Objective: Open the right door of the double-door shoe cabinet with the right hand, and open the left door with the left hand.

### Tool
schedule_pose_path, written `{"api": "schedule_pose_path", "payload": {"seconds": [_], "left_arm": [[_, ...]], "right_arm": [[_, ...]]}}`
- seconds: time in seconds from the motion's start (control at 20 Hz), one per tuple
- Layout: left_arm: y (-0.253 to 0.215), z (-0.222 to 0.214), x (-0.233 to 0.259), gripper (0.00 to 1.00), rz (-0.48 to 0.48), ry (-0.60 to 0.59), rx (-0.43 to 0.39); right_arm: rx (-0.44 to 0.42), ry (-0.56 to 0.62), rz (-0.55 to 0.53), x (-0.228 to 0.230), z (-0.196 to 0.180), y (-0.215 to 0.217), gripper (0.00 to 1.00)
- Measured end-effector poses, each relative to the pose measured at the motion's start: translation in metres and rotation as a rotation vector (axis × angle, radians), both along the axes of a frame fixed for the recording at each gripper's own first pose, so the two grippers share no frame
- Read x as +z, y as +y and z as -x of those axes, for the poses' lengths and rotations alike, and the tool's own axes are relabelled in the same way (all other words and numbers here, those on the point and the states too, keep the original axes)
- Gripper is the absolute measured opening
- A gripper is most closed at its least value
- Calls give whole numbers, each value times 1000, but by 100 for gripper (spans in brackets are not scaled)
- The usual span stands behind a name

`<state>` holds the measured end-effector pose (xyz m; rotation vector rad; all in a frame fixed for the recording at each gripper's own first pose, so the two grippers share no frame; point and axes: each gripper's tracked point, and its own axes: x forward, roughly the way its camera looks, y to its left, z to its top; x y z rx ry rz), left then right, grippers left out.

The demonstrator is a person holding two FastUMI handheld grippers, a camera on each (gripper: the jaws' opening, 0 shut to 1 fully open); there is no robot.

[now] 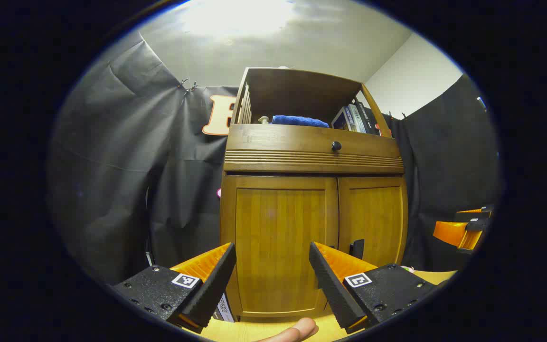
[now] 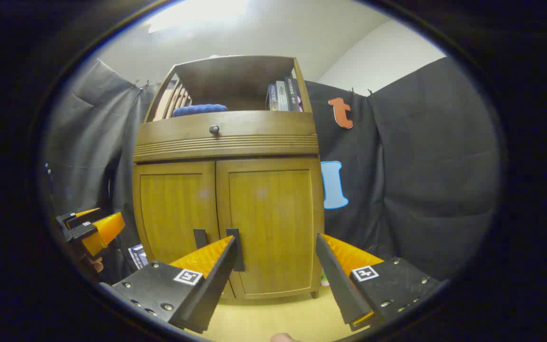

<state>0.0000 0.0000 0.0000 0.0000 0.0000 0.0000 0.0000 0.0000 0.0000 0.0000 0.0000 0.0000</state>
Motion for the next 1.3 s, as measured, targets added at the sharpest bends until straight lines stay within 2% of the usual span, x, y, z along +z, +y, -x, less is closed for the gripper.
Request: {"api": "schedule_pose_path", "payload": {"seconds": [0.05, 0.2, 0.35, 0.65, 0.75, 0.8, 0.85, 0.9, 1.0, 1.05, 1.1, 1.3], "left_arm": [[1, 0, -1, 92, 9, 7, -1], [1, -4, -9, 95, 13, 34, -9], [0, -7, -18, 93, -19, 61, -19], [-4, -9, -17, 93, -1, 50, -42], [-3, -9, -18, 93, -2, 52, -50], [-3, -8, -19, 93, -3, 53, -52], [-3, -9, -19, 93, -3, 53, -56], [-3, -10, -19, 93, -4, 54, -56], [1, -11, -21, 93, -2, 57, -50], [2, -13, -22, 93, 0, 60, -48], [3, -14, -23, 93, -1, 68, -41], [6, -23, -34, 93, -41, 101, -24]], "right_arm": [[7, 4, -5, -1, -3, 1, 98], [11, 24, -3, -9, -11, 0, 98], [14, 36, 19, -15, -20, 2, 98], [69, 34, 39, -17, -43, 27, 98], [79, 33, 42, -19, -54, 34, 98], [83, 39, 43, -23, -61, 37, 94], [93, 46, 47, -26, -69, 42, 94], [102, 56, 52, -30, -77, 46, 98], [118, 69, 59, -38, -94, 54, 98], [129, 83, 59, -43, -102, 59, 94], [138, 102, 60, -51, -110, 64, 98], [186, 137, 82, -72, -133, 86, 98]]}}
